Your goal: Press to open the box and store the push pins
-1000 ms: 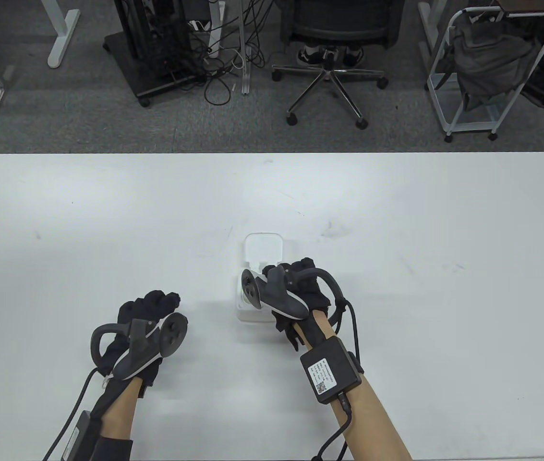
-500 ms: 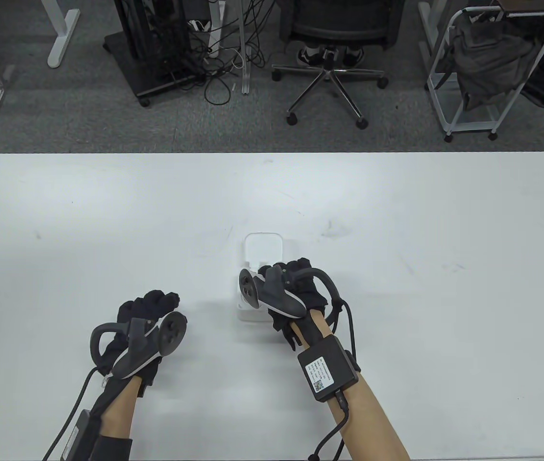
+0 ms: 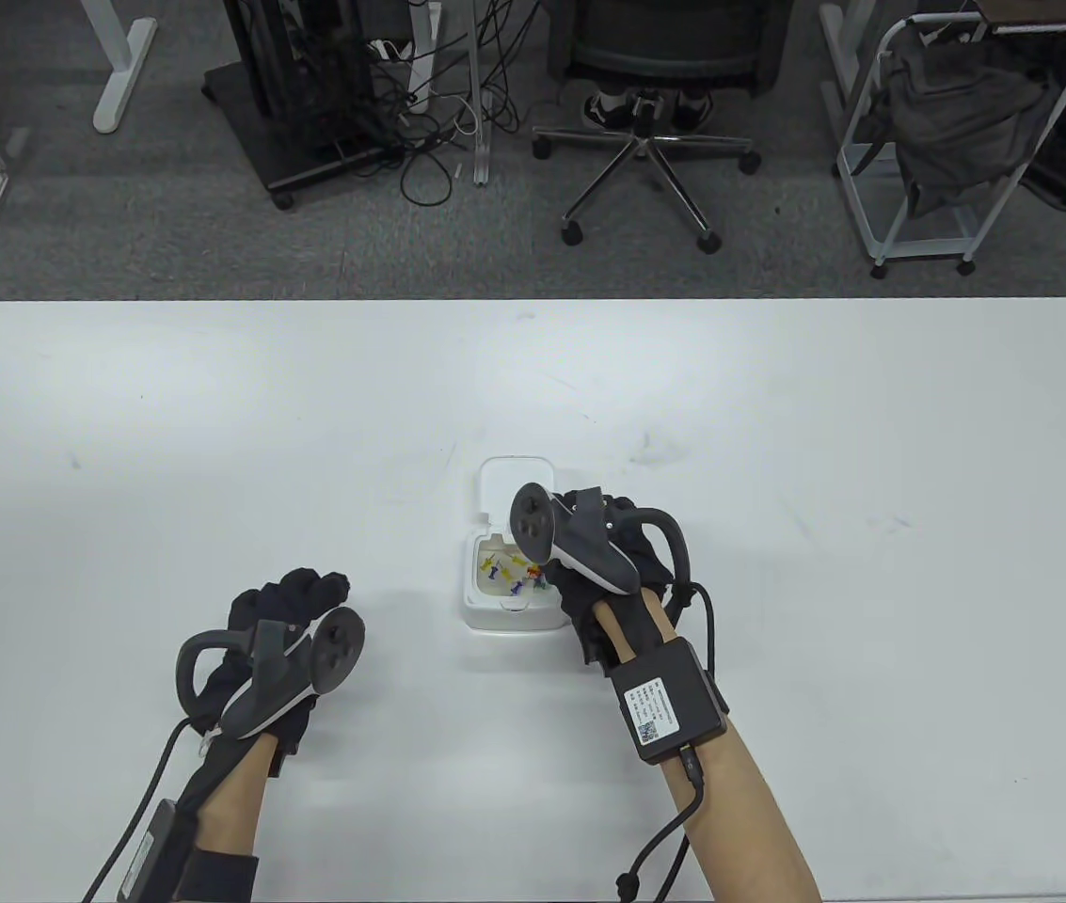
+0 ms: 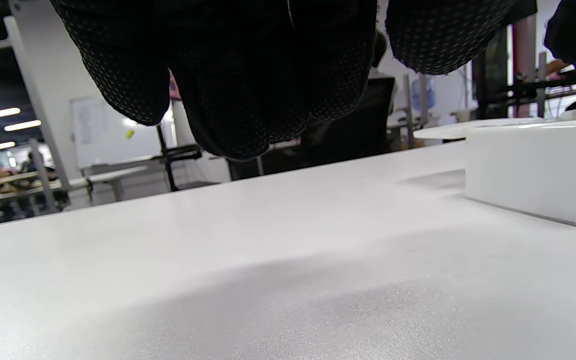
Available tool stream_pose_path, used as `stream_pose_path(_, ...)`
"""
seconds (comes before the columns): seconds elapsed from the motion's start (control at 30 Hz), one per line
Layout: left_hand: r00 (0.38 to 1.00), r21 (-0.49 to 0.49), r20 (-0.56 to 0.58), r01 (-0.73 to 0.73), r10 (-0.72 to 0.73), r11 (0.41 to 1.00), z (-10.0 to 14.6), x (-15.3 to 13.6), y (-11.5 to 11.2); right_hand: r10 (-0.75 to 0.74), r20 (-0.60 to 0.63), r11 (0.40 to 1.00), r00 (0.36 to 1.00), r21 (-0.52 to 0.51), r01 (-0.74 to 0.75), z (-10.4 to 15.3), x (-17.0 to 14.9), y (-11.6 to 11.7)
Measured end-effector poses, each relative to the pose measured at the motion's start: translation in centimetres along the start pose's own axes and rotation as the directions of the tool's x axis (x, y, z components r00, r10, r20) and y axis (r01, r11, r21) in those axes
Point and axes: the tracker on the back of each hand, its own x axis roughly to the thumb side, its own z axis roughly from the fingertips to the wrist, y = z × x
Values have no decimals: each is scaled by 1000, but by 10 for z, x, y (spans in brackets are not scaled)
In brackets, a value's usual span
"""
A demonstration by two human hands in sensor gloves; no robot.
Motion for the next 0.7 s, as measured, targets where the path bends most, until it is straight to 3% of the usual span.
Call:
stream_pose_path(0.47,1000,-15,3,-2,2,1000,-3,1,0,-282,-159,954,946,59,294,-33,-32,11)
stream_pose_path(0.7,1000,-23,1,13,-13,1000,-6,0,-2,-567,-263,790,780,95,606,-59,-42,26)
